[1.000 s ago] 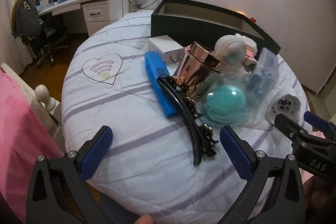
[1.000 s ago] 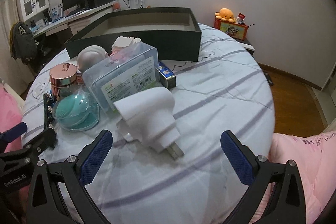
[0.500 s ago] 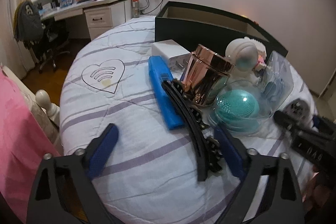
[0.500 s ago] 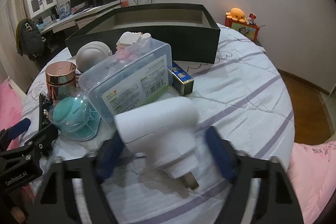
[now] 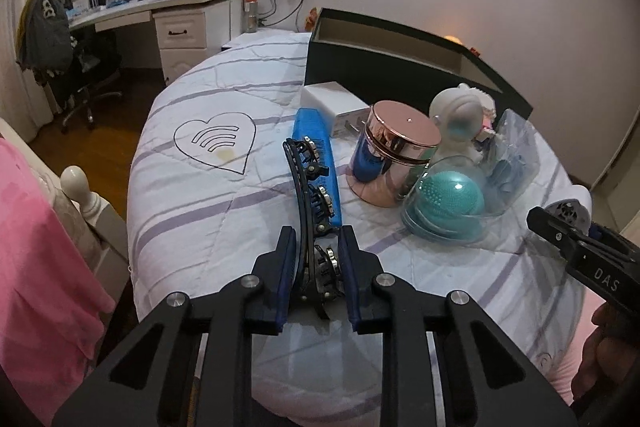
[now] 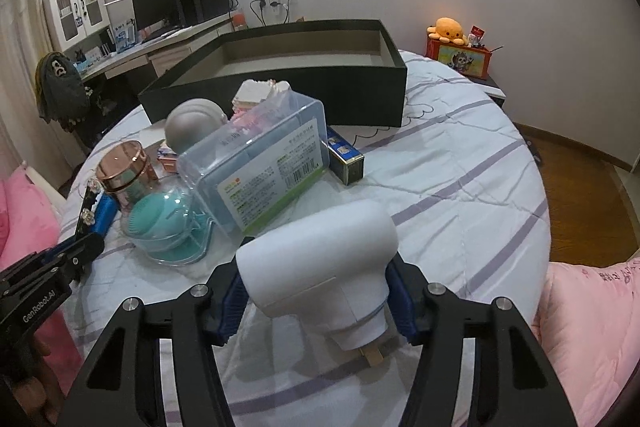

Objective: Organize rigid objects
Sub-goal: 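Grasp the white plug adapter with right tool while left tool grasps black hair clip, then carry both items over the dark box and open both tools to drop them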

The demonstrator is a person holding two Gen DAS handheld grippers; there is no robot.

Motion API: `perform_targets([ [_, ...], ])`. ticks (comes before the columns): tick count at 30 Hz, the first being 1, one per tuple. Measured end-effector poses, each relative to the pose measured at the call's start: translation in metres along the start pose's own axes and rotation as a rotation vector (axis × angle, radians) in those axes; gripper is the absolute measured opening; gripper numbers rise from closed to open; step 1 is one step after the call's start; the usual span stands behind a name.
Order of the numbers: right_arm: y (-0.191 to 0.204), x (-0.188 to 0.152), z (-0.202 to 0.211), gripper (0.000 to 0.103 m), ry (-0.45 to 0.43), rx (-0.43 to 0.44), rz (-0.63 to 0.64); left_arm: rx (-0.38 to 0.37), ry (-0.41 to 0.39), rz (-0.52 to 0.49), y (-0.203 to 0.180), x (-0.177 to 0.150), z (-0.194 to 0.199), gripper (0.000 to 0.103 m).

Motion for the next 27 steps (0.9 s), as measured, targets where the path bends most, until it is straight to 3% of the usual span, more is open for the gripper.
perform_targets([
  [16, 0.005, 0.005, 0.024, 0.06, -0.017, 0.024, -0.023, -0.045, -0.04, -0.007, -0.008, 0.02, 0.036, 0.021],
  [22, 0.007, 0.034, 0.041, 0.06, -0.029, 0.053, -0.028, -0.067, -0.061, -0.032, -0.02, 0.06, 0.048, 0.021],
  [27, 0.016, 0.083, 0.048, 0.06, -0.068, 0.078, -0.007, -0.082, -0.107, -0.058, -0.031, 0.119, 0.048, 0.022],
])
Point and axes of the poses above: each gripper's, at about its wrist camera, not at the fingertips, and z roughly against the way its jaws point, y to its left, x to its top, the point moved 10 cm from there along -z, roughly the way its jaws point
